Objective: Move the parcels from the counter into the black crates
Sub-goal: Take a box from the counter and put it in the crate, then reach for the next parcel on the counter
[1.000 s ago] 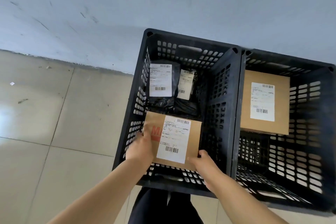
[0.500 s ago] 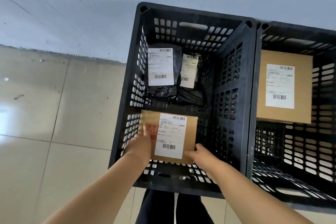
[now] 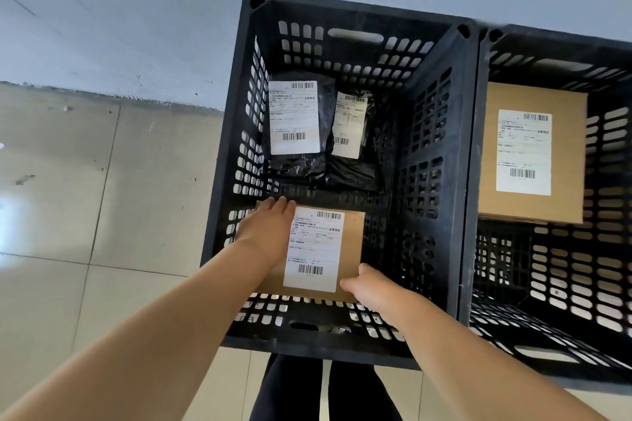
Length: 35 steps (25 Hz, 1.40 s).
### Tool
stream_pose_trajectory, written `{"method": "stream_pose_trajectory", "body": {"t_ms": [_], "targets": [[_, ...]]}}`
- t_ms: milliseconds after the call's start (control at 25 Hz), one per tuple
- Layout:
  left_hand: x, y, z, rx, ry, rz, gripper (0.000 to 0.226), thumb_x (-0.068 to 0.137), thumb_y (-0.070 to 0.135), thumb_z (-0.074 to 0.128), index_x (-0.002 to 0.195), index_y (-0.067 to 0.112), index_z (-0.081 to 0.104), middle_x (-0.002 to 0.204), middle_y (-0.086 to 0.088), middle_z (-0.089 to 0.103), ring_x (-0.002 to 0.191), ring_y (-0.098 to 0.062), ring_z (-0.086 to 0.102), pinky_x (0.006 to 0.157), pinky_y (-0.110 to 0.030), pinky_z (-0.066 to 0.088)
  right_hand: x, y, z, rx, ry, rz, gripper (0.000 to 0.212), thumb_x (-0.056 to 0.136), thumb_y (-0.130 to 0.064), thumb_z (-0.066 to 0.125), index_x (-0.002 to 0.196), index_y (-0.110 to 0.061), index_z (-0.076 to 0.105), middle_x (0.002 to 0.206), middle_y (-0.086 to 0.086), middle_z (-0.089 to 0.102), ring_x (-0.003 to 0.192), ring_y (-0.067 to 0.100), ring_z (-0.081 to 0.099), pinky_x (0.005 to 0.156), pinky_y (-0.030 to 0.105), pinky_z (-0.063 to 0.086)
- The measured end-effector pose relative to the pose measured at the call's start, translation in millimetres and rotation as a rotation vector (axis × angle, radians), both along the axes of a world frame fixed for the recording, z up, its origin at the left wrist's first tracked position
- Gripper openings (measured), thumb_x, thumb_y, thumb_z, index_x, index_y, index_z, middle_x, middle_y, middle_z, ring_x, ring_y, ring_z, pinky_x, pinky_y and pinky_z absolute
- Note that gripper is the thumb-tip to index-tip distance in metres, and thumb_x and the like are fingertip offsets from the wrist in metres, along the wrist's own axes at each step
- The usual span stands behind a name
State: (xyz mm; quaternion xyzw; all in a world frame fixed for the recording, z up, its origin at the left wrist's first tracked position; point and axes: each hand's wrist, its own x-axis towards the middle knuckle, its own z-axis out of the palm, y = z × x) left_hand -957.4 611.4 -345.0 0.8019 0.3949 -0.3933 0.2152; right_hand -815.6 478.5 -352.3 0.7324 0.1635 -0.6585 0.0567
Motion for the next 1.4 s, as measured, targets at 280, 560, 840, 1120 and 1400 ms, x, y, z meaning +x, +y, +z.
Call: {"method": "stream_pose_trajectory", "body": {"t_ms": [280, 560, 840, 1120, 1400], "targets": [[-11, 6, 24, -0.071, -0.064, -0.117, 0.080, 0.088, -0.010, 0.041, 0.153, 0.014, 0.001, 0.161, -0.005, -0.008, 0.148, -0.021, -0.006, 0.120, -0.038, 0.011, 0, 0, 16, 0.108, -0.118, 0.158, 0.038, 0.094, -0.021, 0.046, 0.131, -0.012, 0.044, 0.108, 0.004, 0.058, 0.091, 0.020, 0.060, 0.077, 0.032, 0.051], [-13, -7, 121, -0.075, -0.288, 0.283, 0.047, 0.091, 0.005, 0.043, 0.132, 0.028, 0.052, 0.133, 0.004, 0.054, 0.119, -0.018, 0.052, 0.097, -0.035, 0.047, 21, 9, 114, 0.298, -0.132, 0.104, 0.041, 0.097, -0.026, 0.042, 0.137, -0.017, 0.045, 0.133, 0.003, 0.056, 0.103, 0.016, 0.057, 0.090, 0.031, 0.047], [11, -10, 228, -0.041, -0.542, 0.395, 0.037, 0.101, 0.018, 0.035, 0.127, 0.035, 0.055, 0.122, 0.014, 0.062, 0.099, -0.008, 0.062, 0.083, -0.026, 0.052, 45, 4, 252, 0.509, -0.231, -0.074, 0.035, 0.100, -0.026, 0.041, 0.134, -0.024, 0.048, 0.126, -0.006, 0.056, 0.100, 0.008, 0.055, 0.089, 0.027, 0.047], [85, -44, 334, -0.033, -0.851, 0.218, 0.034, 0.101, 0.021, 0.035, 0.126, 0.030, 0.056, 0.124, 0.015, 0.061, 0.113, -0.005, 0.056, 0.090, -0.023, 0.046, 71, -55, 362, 0.642, -0.412, -0.242, 0.034, 0.098, -0.029, 0.041, 0.130, -0.028, 0.053, 0.121, -0.011, 0.060, 0.091, 0.009, 0.063, 0.077, 0.028, 0.054], [166, -118, 388, -0.101, -0.960, -0.046, 0.033, 0.099, 0.021, 0.038, 0.123, 0.032, 0.058, 0.121, 0.018, 0.061, 0.111, -0.003, 0.055, 0.091, -0.021, 0.044, 122, -154, 428, 0.723, -0.566, -0.507, 0.031, 0.097, -0.022, 0.046, 0.125, -0.026, 0.057, 0.112, -0.011, 0.065, 0.103, 0.023, 0.065, 0.093, 0.038, 0.052]]}}
